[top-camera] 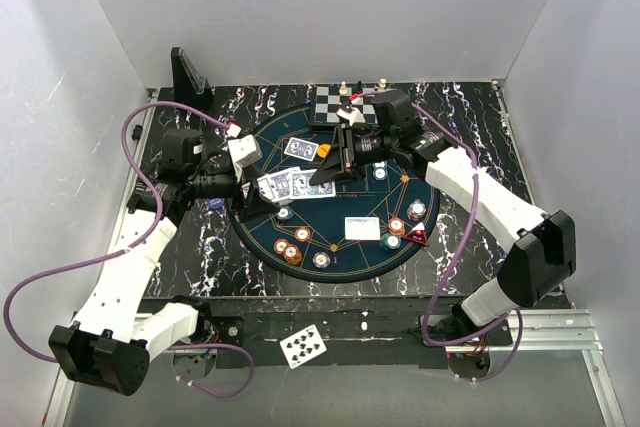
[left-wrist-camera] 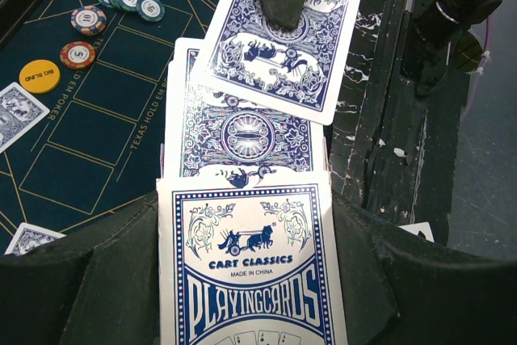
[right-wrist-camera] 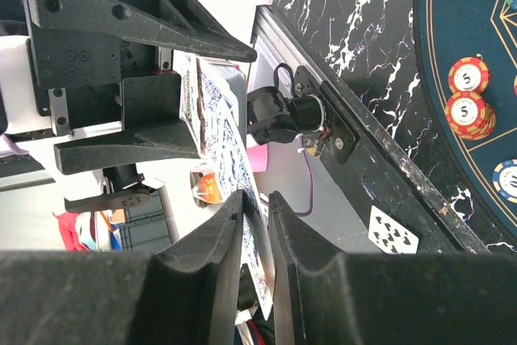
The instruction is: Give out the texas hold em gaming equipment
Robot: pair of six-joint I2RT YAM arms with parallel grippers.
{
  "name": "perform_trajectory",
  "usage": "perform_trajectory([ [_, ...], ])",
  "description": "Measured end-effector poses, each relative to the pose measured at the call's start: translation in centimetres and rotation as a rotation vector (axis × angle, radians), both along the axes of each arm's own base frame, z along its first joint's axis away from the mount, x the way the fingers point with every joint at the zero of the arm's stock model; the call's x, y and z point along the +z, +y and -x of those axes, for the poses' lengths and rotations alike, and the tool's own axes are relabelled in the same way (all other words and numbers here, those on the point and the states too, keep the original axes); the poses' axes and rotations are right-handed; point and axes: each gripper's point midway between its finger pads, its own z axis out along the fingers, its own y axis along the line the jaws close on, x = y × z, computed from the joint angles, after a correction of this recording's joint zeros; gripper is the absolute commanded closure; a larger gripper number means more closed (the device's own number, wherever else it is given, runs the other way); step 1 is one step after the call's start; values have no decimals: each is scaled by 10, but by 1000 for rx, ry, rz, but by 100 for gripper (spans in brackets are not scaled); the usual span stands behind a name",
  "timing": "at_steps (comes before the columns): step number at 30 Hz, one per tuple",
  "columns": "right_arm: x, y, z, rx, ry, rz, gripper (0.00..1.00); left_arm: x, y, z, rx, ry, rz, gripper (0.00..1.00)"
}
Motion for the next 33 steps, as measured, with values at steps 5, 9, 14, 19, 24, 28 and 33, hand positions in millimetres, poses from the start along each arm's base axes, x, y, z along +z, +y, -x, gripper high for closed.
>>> perform_trajectory([
  [5, 2, -7, 0, -10, 1, -6, 83, 1, 0, -2, 7, -3, 4, 100],
  [9, 7, -12, -1, -10, 3, -18, 88, 2, 0, -3, 11, -6, 6, 100],
  [14, 14, -24, -4, -21, -2, -32, 99, 1, 3, -8, 38, -7, 1, 100],
  [19, 16, -48, -13, -77, -2, -43, 99, 3, 9, -15, 73, -7, 5, 100],
  [24, 8, -64, -22, -119, 26, -43, 99, 3, 12, -17, 84, -10, 6, 100],
  [28, -15, -59, -36, -116, 70, -32, 99, 3, 13, -18, 89, -6, 7, 100],
  [33, -74, -18, -92, -95, 174, 30, 99, 3, 12, -17, 89, 4, 12, 100],
])
